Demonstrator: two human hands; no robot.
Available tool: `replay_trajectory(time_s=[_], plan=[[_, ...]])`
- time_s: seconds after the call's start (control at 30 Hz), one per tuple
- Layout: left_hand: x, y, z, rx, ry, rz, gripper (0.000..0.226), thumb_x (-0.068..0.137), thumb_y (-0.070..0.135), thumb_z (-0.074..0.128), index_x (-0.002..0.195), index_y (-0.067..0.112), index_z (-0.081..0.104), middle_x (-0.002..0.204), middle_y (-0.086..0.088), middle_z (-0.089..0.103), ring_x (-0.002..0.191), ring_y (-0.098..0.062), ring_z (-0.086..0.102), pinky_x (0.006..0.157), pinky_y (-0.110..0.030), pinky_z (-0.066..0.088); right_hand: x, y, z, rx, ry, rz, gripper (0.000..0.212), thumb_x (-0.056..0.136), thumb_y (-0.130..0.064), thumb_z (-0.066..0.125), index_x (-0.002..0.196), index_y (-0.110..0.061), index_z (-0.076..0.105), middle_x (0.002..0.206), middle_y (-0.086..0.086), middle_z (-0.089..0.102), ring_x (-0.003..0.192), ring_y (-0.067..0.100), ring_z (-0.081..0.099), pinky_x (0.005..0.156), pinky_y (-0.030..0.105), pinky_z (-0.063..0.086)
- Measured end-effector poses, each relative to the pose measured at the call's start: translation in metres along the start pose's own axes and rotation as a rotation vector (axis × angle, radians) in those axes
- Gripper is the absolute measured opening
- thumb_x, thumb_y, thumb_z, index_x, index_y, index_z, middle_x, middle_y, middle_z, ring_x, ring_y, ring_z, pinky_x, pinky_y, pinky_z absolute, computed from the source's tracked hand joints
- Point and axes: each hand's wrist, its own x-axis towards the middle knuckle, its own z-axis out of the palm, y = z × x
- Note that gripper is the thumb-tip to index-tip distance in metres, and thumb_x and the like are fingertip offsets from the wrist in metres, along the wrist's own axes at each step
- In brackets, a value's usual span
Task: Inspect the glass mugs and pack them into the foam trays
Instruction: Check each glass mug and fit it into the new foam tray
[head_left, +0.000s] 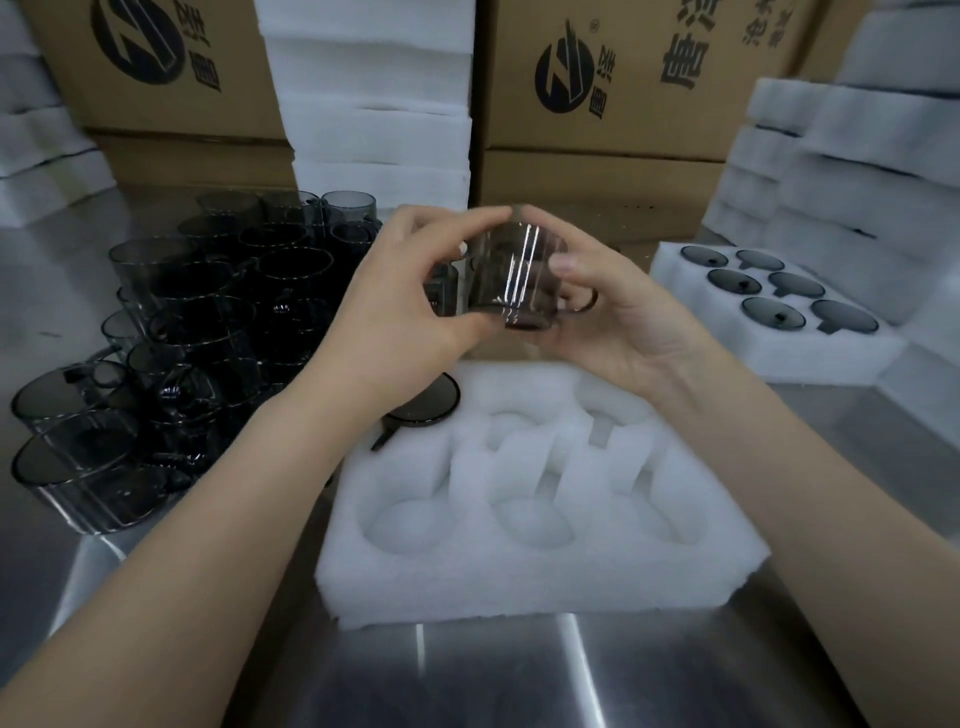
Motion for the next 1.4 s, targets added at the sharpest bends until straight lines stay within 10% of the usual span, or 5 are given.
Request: replay_trajectory(time_s=[0.37,0.6,1.0,1.2,1.4], plan=[[-0.013,-0.013,0.0,0.033,-0.072,-0.174,0.019,0.086,0.008,0.068,0.097,0.023,0.073,0.092,0.012,0.073,0.091,-0.006,0.067,0.087,-0.019,0.05,-0.016,-0.006,0.013,-0.735,-0.009,-0.097,0.032,0.075,-0.022,0.065,0.104,-0.026,0.053,0.093,0.003,0.058,0.065,0.01,0.054,0.049,0.029,0.042],[-0.015,-0.026,0.003,0.146,-0.031,-0.247,0.024,0.09,0.01,0.059,0.085,0.03,0.072,0.08,0.002,0.071,0.081,-0.012,0.065,0.067,-0.014,0.045,-0.022,-0.007,0.032,-1.381,-0.059,-0.246,0.05,0.063,-0.06,0.058,0.089,-0.017,0.06,0.085,-0.005,0.058,0.08,0.009,0.051,0.068,0.021,0.04],[-0.014,-0.028,0.005,0.167,-0.013,-0.249,0.026,0.091,0.008,0.056,0.083,0.028,0.071,0.072,-0.005,0.068,0.064,-0.009,0.057,0.054,-0.006,0.037,-0.024,0.003,0.04,-1.768,-0.1,-0.053,0.037,0.074,-0.064,0.044,0.084,-0.029,0.04,0.08,-0.014,0.043,0.073,0.003,0.045,0.063,0.033,0.033],[-0.014,-0.027,0.005,0.2,-0.022,-0.243,0.025,0.09,0.007,0.054,0.088,0.024,0.072,0.076,-0.004,0.069,0.073,-0.015,0.061,0.058,-0.01,0.04,-0.025,0.006,0.038,-1.695,-0.24,0.118,0.064,0.084,-0.063,0.03,0.142,-0.036,0.032,0.141,-0.006,0.036,0.134,0.014,0.027,0.11,0.038,0.021],[-0.013,-0.027,0.005,0.175,-0.017,-0.277,0.027,0.094,0.007,0.049,0.094,0.022,0.071,0.085,-0.002,0.071,0.083,-0.014,0.065,0.068,-0.014,0.044,-0.023,0.009,0.039,-1.734,-0.302,0.331,0.066,0.093,-0.068,0.018,0.152,-0.045,-0.001,0.161,-0.015,0.006,0.148,0.011,0.002,0.116,0.042,0.004]])
